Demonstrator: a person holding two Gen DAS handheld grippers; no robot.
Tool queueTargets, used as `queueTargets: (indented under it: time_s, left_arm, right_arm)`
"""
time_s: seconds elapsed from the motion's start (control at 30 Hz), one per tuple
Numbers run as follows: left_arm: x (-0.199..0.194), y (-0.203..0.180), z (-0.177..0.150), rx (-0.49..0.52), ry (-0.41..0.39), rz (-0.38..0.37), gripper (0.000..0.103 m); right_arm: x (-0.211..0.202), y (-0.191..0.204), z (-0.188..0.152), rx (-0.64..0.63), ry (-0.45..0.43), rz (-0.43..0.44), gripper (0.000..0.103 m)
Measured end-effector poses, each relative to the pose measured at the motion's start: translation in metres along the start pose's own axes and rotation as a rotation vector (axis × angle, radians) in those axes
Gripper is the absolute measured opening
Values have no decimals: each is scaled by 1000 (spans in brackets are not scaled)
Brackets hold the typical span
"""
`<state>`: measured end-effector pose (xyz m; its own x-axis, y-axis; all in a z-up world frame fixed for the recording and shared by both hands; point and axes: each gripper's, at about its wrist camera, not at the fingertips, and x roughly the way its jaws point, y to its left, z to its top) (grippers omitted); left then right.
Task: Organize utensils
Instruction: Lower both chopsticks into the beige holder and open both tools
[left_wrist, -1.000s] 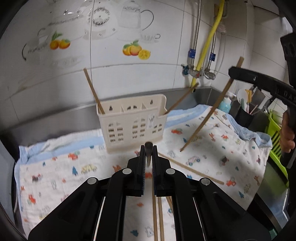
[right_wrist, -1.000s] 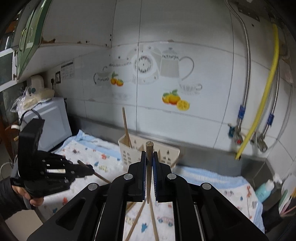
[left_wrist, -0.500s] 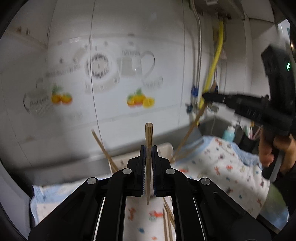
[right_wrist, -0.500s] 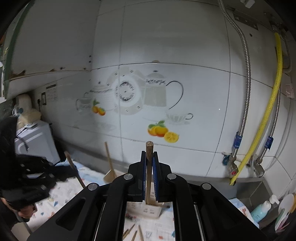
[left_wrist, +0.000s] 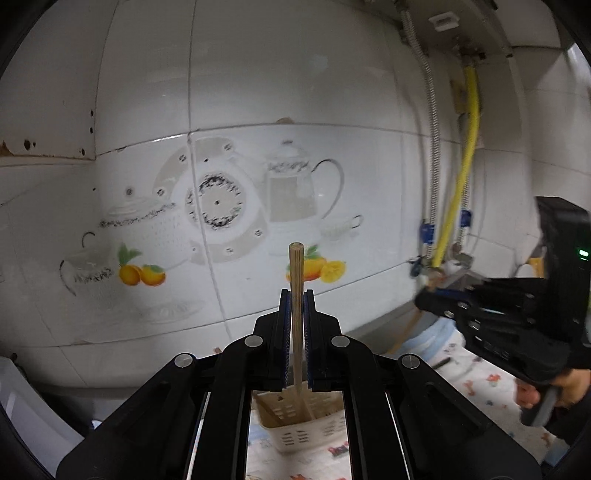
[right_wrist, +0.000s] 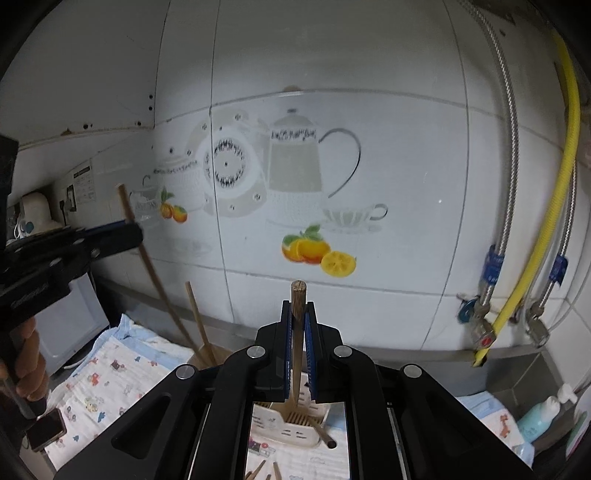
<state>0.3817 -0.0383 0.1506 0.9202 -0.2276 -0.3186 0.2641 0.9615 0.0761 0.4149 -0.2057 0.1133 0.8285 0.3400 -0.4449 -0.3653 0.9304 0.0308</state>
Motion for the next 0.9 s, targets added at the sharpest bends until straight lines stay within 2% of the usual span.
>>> queueTargets:
  time_s: [0.13,0.4,0.67,0.77,0.83,0.9]
  left_arm:
    - [17,7,-11,-27,35,9,5]
    - [41,18,-39,-80,121,-22,6]
    - [34,20,-45,-87,127,-16,8]
    - [20,20,-43,-87,117,-9,13]
    - [11,21,-44,-97,110,-6,25]
    - [-3,19,-47,-100,96,-6,32]
  right_arm:
    - [9,1,-11,-4,32,7,6]
    - [13,1,-26,-5,68,13,7]
    - [-3,-4,-28,-1,55,-9,11]
    - [-16,-5,-28,-2,44,-15,12]
    - [-28,-5,-30,-1,34,-16,15]
    - [-40,-4,-34,0,29,-12,16]
